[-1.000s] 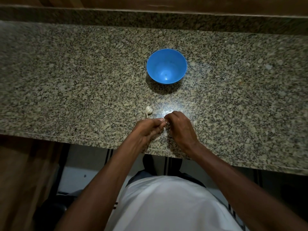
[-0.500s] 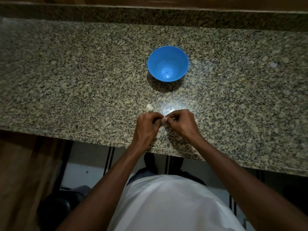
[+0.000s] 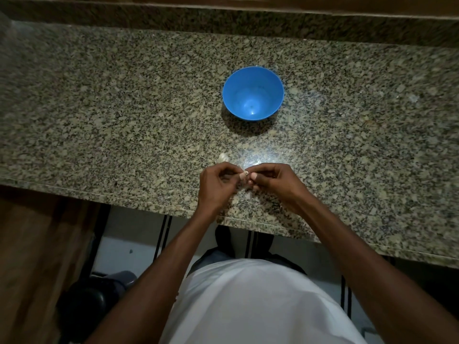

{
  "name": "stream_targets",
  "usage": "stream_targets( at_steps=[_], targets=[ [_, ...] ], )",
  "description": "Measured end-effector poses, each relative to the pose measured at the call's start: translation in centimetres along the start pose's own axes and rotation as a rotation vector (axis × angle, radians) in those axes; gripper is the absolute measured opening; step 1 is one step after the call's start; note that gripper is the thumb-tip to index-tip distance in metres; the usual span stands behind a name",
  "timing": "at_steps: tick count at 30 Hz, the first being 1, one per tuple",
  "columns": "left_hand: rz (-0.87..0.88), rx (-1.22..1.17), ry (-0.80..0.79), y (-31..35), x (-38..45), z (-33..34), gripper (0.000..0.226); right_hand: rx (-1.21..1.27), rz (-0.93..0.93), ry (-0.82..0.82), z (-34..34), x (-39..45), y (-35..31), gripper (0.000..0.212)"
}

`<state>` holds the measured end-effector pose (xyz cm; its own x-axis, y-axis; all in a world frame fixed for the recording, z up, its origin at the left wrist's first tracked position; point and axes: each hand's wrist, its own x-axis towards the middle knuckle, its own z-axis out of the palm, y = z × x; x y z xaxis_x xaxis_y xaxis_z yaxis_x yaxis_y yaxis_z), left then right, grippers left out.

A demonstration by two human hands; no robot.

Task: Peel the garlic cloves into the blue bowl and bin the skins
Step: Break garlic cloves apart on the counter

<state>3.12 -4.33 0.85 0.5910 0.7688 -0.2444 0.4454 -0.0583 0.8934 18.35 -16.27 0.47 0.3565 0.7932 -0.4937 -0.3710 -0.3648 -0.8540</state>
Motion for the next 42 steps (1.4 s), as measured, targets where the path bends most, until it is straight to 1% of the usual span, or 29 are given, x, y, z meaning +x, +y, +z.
stream_targets(
  at_steps=[2,5,9,12,14,16,20,22,25,28,30,31,34,36,38,42],
  targets=[
    [-0.08,-0.125,-0.063,0.0,0.0,0.0,0.014,-0.08,-0.078,0.047,0.2,0.3,0.2,0.017],
    [-0.233,-0.257,-0.09,-0.1,-0.1,-0.3,0.018,-0.177,-0.152,0.044,0.6,0.6,0.4,0.012],
    [-0.356,-0.307,-0.122,-0.5,-0.4,-0.4,0.023,-0.352,-0.191,0.044,1.0,0.6,0.9,0.009],
    [-0.386,-0.306,-0.132,-0.5,-0.4,0.0,0.026,-0.362,-0.193,0.126,1.6,0.3,1.4,0.007],
    [-0.383,-0.288,-0.125,-0.3,-0.3,0.2,0.025,-0.34,-0.193,0.177,1.9,0.4,1.6,0.007],
    [-0.365,-0.237,-0.143,-0.5,-0.1,0.2,0.027,-0.336,-0.178,0.194,1.9,0.4,1.6,0.007],
    [-0.316,-0.158,-0.303,-0.8,0.2,-0.3,0.032,-0.263,-0.145,0.177,1.8,0.5,1.7,0.01],
    [-0.297,-0.122,-0.328,-0.6,0.1,-0.3,0.03,-0.182,-0.121,0.166,1.8,0.5,1.6,0.011],
    [-0.291,-0.084,-0.29,-0.6,0.0,-0.1,0.024,-0.107,-0.086,0.151,1.9,0.3,1.4,0.014],
    [-0.279,-0.127,-0.191,-1.1,0.1,-0.2,0.008,-0.063,-0.056,0.154,2.1,0.2,1.4,0.018],
    [-0.251,-0.148,-0.115,-1.5,0.2,-0.6,0.012,-0.016,-0.04,0.164,2.1,0.3,1.4,0.022],
    [-0.233,-0.16,-0.101,-1.6,0.2,-0.8,0.014,0.003,-0.03,0.16,2.1,0.3,1.3,0.021],
    [-0.215,-0.224,-0.109,-1.5,0.2,-1.1,0.02,0.004,-0.01,0.133,2.1,0.3,1.2,0.016],
    [-0.196,-0.238,-0.128,-1.3,0.2,-1.3,0.024,0.003,-0.014,0.114,2.5,0.2,1.1,0.017],
    [-0.159,-0.223,-0.123,-1.2,0.3,-1.4,0.022,0.037,-0.007,0.091,2.8,0.0,1.0,0.019],
    [-0.083,-0.123,-0.035,-0.9,0.3,-1.3,0.012,0.14,0.051,0.1,3.1,-0.5,0.6,0.024]
  ],
)
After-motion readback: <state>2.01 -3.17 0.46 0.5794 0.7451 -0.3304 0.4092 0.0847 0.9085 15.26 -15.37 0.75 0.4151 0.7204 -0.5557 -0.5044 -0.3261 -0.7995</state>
